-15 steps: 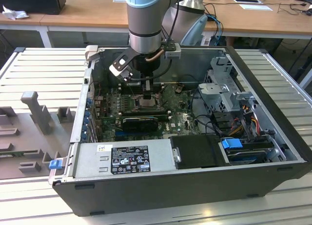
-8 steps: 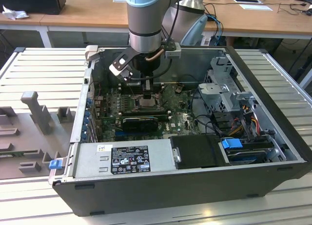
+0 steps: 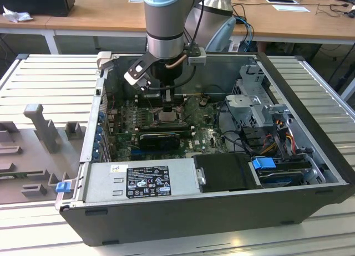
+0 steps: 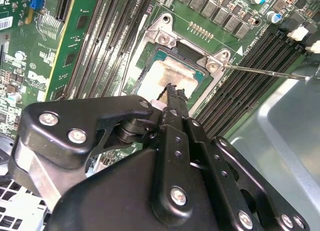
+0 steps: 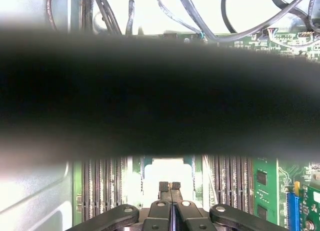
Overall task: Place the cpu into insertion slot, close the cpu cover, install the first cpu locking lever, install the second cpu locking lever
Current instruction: 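Close the cpu cover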
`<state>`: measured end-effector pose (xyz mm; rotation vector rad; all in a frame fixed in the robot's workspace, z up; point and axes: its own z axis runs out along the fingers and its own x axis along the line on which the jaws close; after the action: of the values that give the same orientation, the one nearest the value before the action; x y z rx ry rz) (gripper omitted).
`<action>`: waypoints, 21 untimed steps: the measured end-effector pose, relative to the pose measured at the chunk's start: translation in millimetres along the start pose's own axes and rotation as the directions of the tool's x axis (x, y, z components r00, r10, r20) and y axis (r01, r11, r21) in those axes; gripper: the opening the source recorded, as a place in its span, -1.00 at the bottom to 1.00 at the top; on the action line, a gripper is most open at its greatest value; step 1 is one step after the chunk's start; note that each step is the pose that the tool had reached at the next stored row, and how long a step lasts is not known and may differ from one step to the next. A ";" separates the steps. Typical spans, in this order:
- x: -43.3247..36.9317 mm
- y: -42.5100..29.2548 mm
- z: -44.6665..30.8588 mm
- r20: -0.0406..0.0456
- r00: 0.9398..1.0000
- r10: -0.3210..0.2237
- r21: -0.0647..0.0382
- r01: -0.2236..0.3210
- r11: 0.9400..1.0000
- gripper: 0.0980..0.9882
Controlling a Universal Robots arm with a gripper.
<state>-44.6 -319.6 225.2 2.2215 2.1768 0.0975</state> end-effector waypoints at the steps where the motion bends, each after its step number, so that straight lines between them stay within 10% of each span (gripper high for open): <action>1: 0.0 0.0 -0.2 0.000 1.000 0.000 0.000 0.000 1.000 -0.98; 21: 0.1 0.3 -4.2 0.000 1.000 0.004 0.000 -0.004 1.000 -0.98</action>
<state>-44.6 -319.6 229.4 2.2263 2.1717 0.0974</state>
